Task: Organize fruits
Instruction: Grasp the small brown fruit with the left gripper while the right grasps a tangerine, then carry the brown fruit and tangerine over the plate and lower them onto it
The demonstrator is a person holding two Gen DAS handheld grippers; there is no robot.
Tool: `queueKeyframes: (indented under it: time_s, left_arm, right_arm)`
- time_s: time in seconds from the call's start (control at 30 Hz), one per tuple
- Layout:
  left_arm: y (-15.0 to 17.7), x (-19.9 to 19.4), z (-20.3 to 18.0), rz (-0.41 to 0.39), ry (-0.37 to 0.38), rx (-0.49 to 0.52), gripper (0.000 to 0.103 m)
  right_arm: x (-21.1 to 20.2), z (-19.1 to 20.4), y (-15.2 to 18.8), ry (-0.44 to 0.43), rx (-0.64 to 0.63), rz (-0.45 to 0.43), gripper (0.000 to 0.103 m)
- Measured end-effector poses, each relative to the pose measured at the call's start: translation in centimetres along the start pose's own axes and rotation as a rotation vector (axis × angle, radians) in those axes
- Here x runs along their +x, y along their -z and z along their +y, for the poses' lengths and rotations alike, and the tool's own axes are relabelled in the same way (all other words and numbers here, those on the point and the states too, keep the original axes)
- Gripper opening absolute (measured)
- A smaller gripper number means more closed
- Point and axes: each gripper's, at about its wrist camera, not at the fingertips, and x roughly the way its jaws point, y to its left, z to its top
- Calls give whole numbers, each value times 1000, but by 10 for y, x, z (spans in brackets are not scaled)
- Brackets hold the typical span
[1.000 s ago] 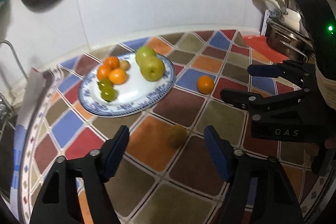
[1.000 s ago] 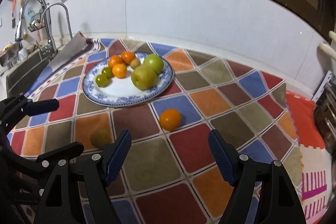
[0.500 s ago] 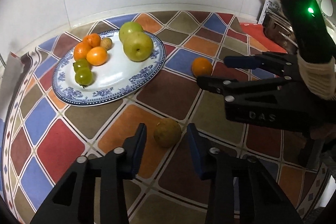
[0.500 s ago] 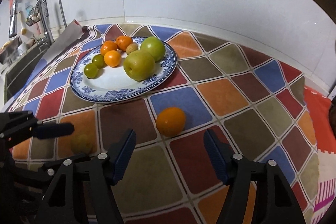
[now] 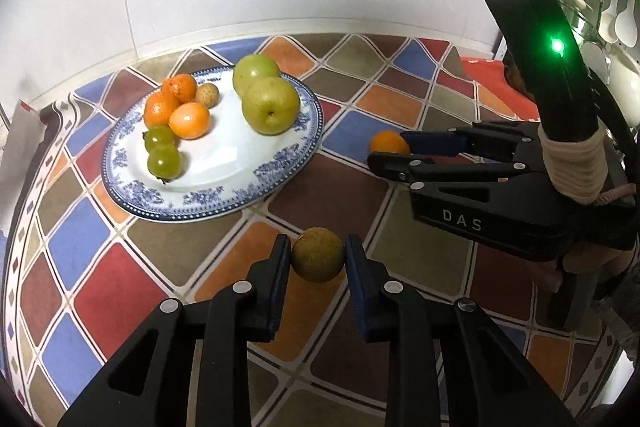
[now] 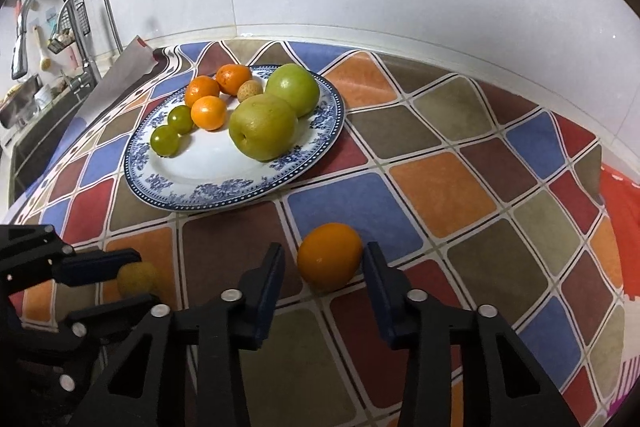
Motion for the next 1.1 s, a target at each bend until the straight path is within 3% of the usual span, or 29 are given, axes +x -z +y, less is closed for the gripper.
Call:
queueKeyframes:
  time_s: [0.5, 1.1]
  left_arm:
    - [2, -33, -3, -78, 3, 0, 28]
    - [16, -93, 5, -179, 1, 1, 28]
  right_arm:
    - [-41, 9, 10, -15, 59, -37, 34]
    - [-110, 52, 21, -9, 83, -143, 34]
